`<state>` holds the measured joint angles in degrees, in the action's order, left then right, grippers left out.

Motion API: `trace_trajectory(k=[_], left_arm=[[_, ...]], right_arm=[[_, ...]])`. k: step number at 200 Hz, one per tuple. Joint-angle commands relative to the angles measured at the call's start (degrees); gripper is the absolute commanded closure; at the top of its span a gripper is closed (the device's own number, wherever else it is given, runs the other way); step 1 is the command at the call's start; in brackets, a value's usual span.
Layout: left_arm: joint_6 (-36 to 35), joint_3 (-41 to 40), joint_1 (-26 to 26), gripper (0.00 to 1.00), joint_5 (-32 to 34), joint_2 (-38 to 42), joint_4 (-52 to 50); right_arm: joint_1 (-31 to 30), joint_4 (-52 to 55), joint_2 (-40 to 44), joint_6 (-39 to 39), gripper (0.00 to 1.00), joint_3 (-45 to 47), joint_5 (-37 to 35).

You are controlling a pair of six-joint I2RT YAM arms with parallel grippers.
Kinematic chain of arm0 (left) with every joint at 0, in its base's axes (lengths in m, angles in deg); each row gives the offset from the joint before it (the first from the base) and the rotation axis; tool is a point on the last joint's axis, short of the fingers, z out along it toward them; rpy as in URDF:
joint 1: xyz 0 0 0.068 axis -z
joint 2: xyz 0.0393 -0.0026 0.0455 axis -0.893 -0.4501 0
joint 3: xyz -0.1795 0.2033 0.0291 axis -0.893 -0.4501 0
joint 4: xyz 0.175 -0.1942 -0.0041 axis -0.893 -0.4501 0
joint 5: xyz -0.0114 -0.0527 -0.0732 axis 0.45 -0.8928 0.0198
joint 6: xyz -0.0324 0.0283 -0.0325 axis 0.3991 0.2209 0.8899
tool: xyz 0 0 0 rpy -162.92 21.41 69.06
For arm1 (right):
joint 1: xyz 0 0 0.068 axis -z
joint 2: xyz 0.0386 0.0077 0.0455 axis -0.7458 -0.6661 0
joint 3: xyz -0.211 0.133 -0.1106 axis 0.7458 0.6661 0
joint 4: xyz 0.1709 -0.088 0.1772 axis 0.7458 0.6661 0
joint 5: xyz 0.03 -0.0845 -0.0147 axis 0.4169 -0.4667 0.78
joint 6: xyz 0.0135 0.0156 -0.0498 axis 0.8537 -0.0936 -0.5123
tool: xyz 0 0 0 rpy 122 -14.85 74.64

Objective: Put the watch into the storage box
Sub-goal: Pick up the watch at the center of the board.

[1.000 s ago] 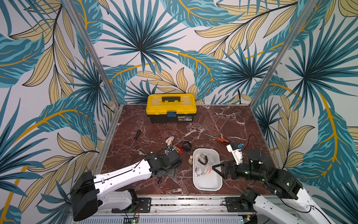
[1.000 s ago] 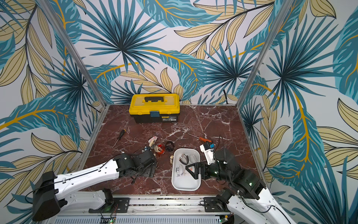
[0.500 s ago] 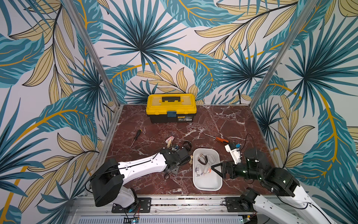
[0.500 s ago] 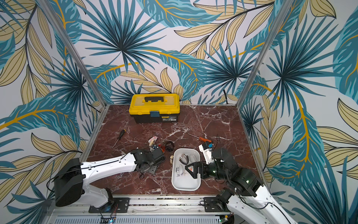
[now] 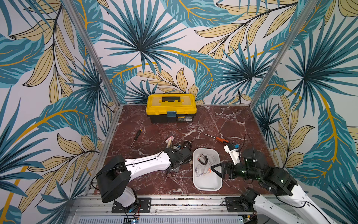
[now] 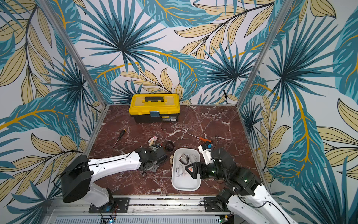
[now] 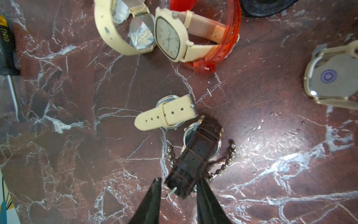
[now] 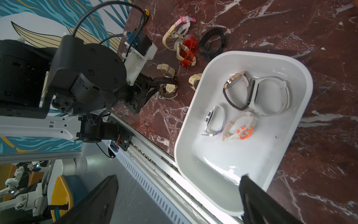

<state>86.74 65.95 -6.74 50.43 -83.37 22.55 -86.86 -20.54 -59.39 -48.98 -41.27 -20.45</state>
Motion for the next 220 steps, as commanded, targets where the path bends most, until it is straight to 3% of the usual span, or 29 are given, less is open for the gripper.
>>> trace_trajectory(k=[1,72,105,196,220], left_arm=[[-1.2,2.7,-0.4,0.71,1.3,-1.1,0.7],[-1.9,2.9,-0.9,0.91,2.0,-0.9,0.0],[-1.9,2.6,-1.6,0.94,-0.4,1.9,0.8],[-1.6,1.1,-8.1,0.96,-19.6,16.7,2.7],[-0.6,2.3,-8.1,0.96,-28.9,18.8,4.0]], right_arm=[[-0.2,-1.4,-0.3,-0.3,0.00,1.2,-0.6],[-0.2,-2.0,-0.3,-0.2,0.01,1.7,-1.4],[-0.2,-2.1,-0.8,-0.2,0.00,1.6,-1.5],[-0.2,-1.5,-1.5,-0.4,0.00,0.4,-2.8],[-0.2,-0.3,-0.8,-0.5,0.00,-0.3,-2.0]])
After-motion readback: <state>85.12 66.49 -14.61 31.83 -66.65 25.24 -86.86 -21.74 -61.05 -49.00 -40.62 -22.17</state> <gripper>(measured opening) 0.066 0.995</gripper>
